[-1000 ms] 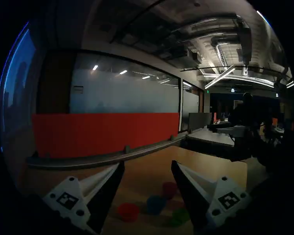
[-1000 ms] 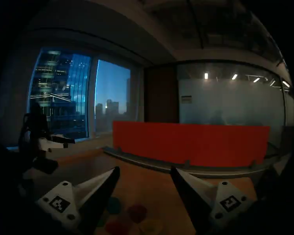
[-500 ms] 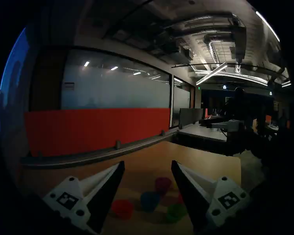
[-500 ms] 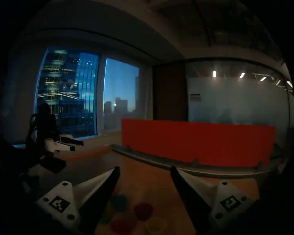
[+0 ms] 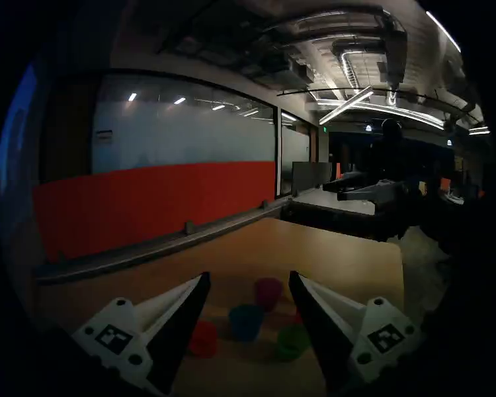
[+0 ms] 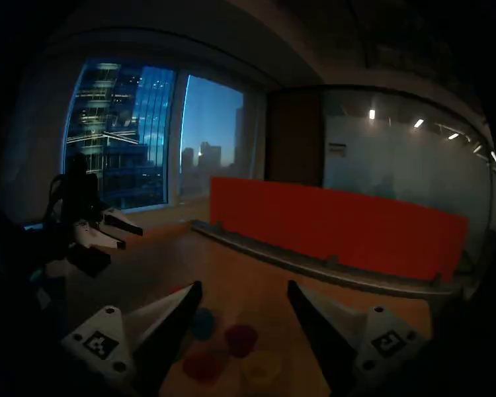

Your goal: Pour water

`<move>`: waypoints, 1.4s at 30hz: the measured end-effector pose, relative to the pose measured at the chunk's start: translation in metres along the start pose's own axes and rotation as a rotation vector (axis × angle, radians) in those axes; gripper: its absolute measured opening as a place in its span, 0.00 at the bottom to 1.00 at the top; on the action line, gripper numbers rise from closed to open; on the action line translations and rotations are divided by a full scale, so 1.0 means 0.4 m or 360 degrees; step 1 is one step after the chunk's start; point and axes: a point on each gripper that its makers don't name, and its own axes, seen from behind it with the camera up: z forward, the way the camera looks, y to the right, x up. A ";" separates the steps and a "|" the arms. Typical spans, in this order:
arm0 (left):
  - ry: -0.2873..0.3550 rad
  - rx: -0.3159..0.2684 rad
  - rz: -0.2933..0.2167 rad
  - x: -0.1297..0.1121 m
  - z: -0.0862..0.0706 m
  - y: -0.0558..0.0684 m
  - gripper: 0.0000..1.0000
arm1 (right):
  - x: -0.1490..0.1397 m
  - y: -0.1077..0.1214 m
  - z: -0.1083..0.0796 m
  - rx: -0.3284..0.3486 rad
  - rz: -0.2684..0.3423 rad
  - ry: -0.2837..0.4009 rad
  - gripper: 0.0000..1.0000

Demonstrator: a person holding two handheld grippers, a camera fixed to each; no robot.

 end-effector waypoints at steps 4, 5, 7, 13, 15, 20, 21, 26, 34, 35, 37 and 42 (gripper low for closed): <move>-0.0032 -0.0022 0.0007 -0.022 0.003 0.010 0.88 | -0.018 -0.001 0.000 0.0006 0.0000 -0.0039 1.00; -0.0039 -0.0028 0.0008 -0.027 0.003 0.012 0.88 | -0.023 -0.001 0.000 0.0009 0.0000 -0.0048 1.00; -0.0057 -0.0038 0.0014 -0.039 0.005 0.017 0.88 | -0.034 -0.002 0.000 0.0013 0.0000 -0.0072 1.00; -0.0120 -0.0057 0.0029 -0.077 0.010 0.022 0.88 | -0.063 -0.008 0.003 0.0024 -0.0010 -0.0137 1.00; -0.0135 -0.0061 0.0034 -0.086 0.012 0.024 0.88 | -0.071 -0.013 0.004 0.0030 -0.0016 -0.0153 1.00; -0.0154 -0.0091 0.0039 -0.106 0.015 0.039 0.88 | -0.095 -0.022 0.007 0.0049 -0.0031 -0.0203 1.00; -0.0159 -0.0097 0.0040 -0.110 0.015 0.041 0.88 | -0.100 -0.023 0.007 0.0051 -0.0034 -0.0214 1.00; -0.0191 -0.0115 0.0050 -0.133 0.014 0.051 0.88 | -0.127 -0.028 0.007 0.0058 -0.0049 -0.0256 1.00; -0.0256 -0.0149 0.0061 -0.182 0.019 0.069 0.88 | -0.147 -0.028 0.011 0.0062 -0.0057 -0.0290 1.00; -0.0262 -0.0152 0.0066 -0.186 0.019 0.070 0.88 | -0.150 -0.029 0.011 0.0063 -0.0060 -0.0295 1.00; -0.0272 -0.0155 0.0074 -0.195 0.021 0.073 0.88 | -0.154 -0.030 0.013 0.0067 -0.0065 -0.0304 0.99; -0.0293 -0.0173 0.0075 -0.218 0.025 0.085 0.88 | -0.168 -0.034 0.019 0.0074 -0.0076 -0.0326 0.99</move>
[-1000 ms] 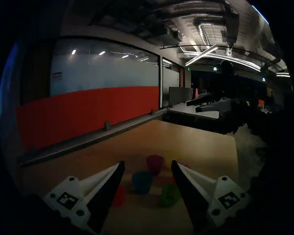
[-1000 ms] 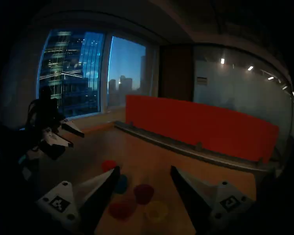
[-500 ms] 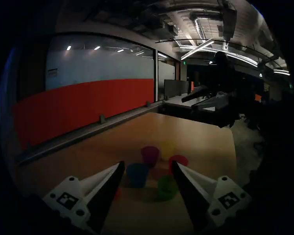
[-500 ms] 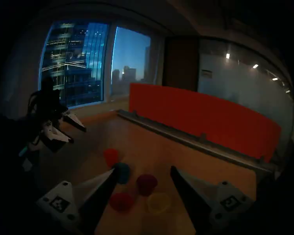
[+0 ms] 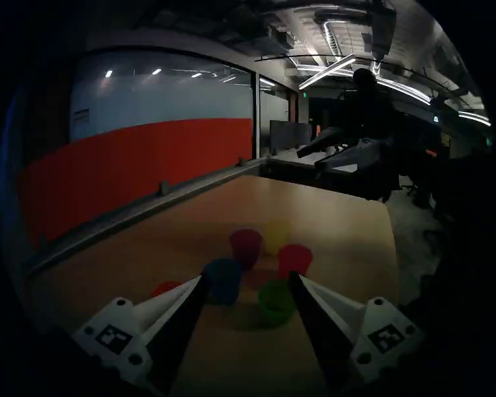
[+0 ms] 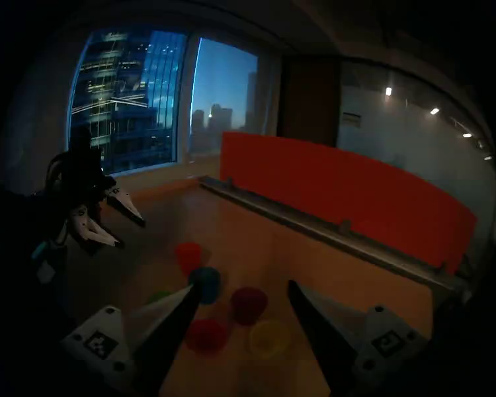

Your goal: Pour water

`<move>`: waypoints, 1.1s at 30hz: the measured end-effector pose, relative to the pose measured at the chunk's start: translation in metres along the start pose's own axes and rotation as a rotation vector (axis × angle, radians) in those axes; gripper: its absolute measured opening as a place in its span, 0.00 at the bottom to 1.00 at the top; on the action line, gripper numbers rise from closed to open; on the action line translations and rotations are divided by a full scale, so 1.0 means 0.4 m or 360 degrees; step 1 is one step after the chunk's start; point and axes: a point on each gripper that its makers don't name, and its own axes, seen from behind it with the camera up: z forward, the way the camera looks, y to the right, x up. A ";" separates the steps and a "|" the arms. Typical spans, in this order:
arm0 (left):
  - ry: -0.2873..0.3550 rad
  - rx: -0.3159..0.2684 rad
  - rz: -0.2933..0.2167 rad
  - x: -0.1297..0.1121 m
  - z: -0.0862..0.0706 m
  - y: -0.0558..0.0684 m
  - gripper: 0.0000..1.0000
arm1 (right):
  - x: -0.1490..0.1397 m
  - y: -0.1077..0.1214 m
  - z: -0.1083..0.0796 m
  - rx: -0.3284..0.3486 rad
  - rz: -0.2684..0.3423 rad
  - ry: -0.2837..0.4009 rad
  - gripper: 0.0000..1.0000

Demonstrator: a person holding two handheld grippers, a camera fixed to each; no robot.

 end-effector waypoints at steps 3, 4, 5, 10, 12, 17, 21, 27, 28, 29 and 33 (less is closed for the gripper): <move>-0.0011 -0.0021 -0.0007 -0.015 0.007 0.010 0.88 | -0.011 -0.002 0.006 0.0004 -0.0007 -0.0015 0.99; -0.0013 -0.0027 -0.0008 -0.020 0.010 0.013 0.88 | -0.015 -0.002 0.009 0.0003 -0.0009 -0.0021 0.99; -0.0015 -0.0033 -0.0009 -0.024 0.012 0.015 0.88 | -0.018 -0.002 0.011 0.0002 -0.0012 -0.0026 0.99; -0.0035 -0.0053 -0.0013 -0.052 0.026 0.027 0.88 | -0.034 0.003 0.022 -0.0011 -0.0029 -0.0054 0.99; -0.0046 -0.0062 -0.0013 -0.065 0.031 0.033 0.88 | -0.039 0.003 0.026 -0.0014 -0.0037 -0.0061 0.99; -0.0081 -0.0076 0.0014 -0.099 0.046 0.047 0.88 | -0.045 0.001 0.034 -0.0008 -0.0034 -0.0070 0.99; -0.0103 -0.0074 0.0029 -0.124 0.056 0.057 0.88 | -0.050 0.003 0.042 -0.0007 -0.0029 -0.0076 0.99; -0.0129 -0.0094 0.0029 -0.154 0.073 0.074 0.88 | -0.060 0.007 0.053 -0.0007 -0.0027 -0.0092 0.99; -0.0135 -0.0098 0.0029 -0.160 0.076 0.077 0.88 | -0.061 0.007 0.055 -0.0005 -0.0027 -0.0093 0.99; -0.0140 -0.0102 0.0029 -0.166 0.079 0.079 0.88 | -0.061 0.007 0.056 -0.0004 -0.0027 -0.0095 0.99; -0.0165 -0.0113 0.0035 -0.188 0.089 0.089 0.88 | -0.064 0.009 0.062 -0.0004 -0.0029 -0.0102 0.99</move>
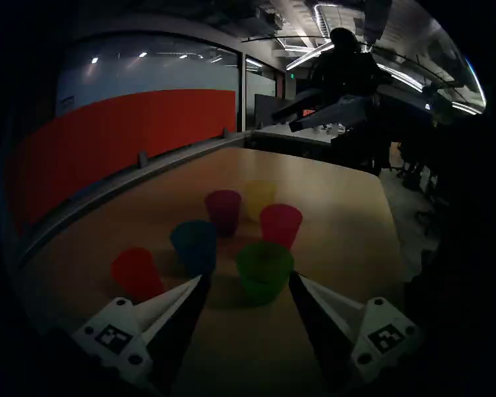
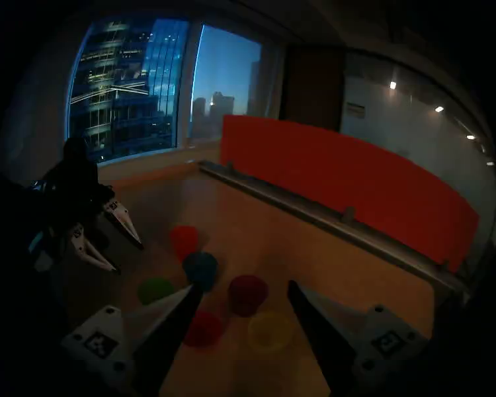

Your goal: Pour water

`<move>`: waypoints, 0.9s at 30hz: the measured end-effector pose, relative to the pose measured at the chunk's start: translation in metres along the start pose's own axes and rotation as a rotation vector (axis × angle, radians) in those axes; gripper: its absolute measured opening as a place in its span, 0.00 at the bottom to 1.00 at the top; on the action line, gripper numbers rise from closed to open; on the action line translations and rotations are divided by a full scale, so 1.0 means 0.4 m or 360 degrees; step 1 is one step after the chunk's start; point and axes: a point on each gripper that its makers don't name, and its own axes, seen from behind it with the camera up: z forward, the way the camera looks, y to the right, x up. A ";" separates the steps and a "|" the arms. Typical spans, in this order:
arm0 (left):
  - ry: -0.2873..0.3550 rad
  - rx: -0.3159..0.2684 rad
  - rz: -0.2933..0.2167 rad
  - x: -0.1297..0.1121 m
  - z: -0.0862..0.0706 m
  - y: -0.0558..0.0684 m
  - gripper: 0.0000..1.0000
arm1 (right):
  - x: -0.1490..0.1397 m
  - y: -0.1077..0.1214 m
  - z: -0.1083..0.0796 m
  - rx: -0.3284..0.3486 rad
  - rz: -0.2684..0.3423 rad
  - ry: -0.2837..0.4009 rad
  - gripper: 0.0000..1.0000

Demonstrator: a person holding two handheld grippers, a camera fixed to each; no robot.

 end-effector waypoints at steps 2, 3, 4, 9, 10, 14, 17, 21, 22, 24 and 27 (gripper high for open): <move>-0.0010 -0.0008 0.0007 -0.010 0.007 0.006 0.88 | -0.002 0.002 0.004 -0.0001 0.0002 -0.0003 0.99; -0.0015 -0.0012 0.0010 -0.015 0.011 0.009 0.88 | -0.003 0.003 0.006 -0.0001 0.0003 -0.0004 0.99; -0.0022 -0.0014 0.0017 -0.021 0.015 0.013 0.88 | -0.004 0.004 0.008 0.0000 0.0006 -0.0005 0.99; -0.0060 -0.0022 0.0055 -0.047 0.036 0.026 0.88 | -0.010 0.009 0.017 0.0005 0.0016 -0.0009 0.99; -0.0067 -0.0023 0.0061 -0.051 0.040 0.027 0.88 | -0.012 0.011 0.018 0.0006 0.0018 -0.0011 0.99; -0.0091 -0.0030 0.0072 -0.068 0.059 0.029 0.88 | -0.016 0.015 0.026 0.0007 0.0022 -0.0015 0.99; -0.0105 -0.0035 0.0068 -0.077 0.073 0.029 0.88 | -0.020 0.019 0.033 0.0007 0.0026 -0.0019 0.99; -0.0123 -0.0053 0.0059 -0.085 0.093 0.033 0.88 | -0.024 0.024 0.041 0.0011 0.0032 -0.0024 0.98; -0.0126 -0.0058 0.0058 -0.087 0.099 0.034 0.88 | -0.024 0.026 0.043 0.0012 0.0033 -0.0025 0.98; -0.0132 -0.0067 0.0056 -0.091 0.110 0.037 0.88 | -0.025 0.028 0.046 0.0014 0.0035 -0.0026 0.98; -0.0142 -0.0081 0.0062 -0.095 0.126 0.041 0.88 | -0.026 0.031 0.052 0.0016 0.0037 -0.0030 0.98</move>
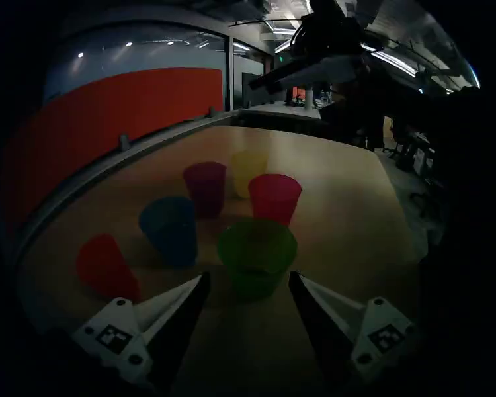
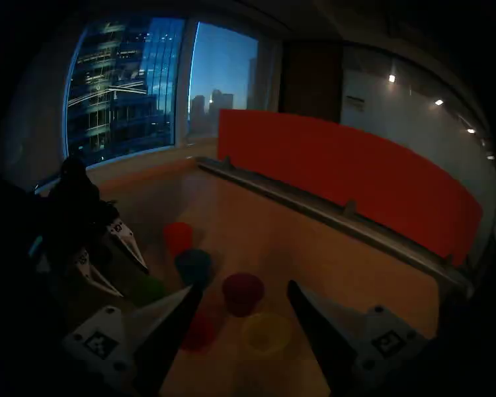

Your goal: Pour water

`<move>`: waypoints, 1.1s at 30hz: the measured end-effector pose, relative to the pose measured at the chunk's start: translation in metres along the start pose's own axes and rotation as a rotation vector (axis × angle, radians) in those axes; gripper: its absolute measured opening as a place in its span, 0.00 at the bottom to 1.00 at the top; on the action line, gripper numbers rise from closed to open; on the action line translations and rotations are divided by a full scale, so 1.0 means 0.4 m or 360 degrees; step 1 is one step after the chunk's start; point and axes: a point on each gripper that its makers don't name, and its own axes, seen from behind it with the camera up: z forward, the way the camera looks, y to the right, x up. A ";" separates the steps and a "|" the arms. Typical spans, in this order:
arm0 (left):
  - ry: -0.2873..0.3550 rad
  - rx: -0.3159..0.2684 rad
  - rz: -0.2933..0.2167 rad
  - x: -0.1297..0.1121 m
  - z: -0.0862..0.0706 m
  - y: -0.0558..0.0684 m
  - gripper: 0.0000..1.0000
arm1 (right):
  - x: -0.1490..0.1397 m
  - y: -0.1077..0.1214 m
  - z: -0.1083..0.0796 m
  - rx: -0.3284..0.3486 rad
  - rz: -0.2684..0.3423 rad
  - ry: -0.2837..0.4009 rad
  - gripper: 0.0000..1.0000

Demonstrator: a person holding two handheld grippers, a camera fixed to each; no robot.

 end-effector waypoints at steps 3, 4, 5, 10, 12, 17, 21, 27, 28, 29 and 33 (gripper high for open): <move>-0.0005 -0.0015 0.0003 0.001 0.017 0.006 0.88 | -0.002 0.002 0.005 0.0002 0.0000 -0.0005 0.98; -0.0007 -0.0016 0.0003 0.003 0.023 0.006 0.88 | -0.002 0.002 0.007 0.0004 0.0000 -0.0006 0.98; -0.0008 -0.0016 0.0002 0.004 0.028 0.006 0.88 | -0.002 0.002 0.008 0.0005 0.0000 -0.0008 0.98; -0.0014 -0.0029 0.0002 0.011 0.052 0.008 0.88 | -0.005 0.003 0.013 0.0010 0.0001 -0.0011 0.98; -0.0015 -0.0034 0.0003 0.014 0.062 0.009 0.88 | -0.006 0.004 0.015 0.0011 0.0003 -0.0012 0.98; -0.0018 -0.0048 0.0004 0.021 0.082 0.011 0.88 | -0.010 0.007 0.018 0.0011 0.0006 -0.0017 0.98; -0.0018 -0.0059 0.0003 0.026 0.098 0.013 0.88 | -0.012 0.008 0.021 0.0013 0.0011 -0.0019 0.98; -0.0017 -0.0073 0.0016 0.036 0.118 0.014 0.87 | -0.018 0.010 0.024 0.0015 0.0017 -0.0026 0.98; -0.0017 -0.0075 0.0018 0.037 0.120 0.015 0.87 | -0.019 0.011 0.024 0.0014 0.0018 -0.0026 0.98; -0.0016 -0.0077 0.0021 0.038 0.122 0.015 0.87 | -0.019 0.011 0.024 0.0014 0.0019 -0.0026 0.98; -0.0012 -0.0084 0.0021 0.043 0.127 0.017 0.87 | -0.022 0.014 0.025 0.0015 0.0026 -0.0028 0.98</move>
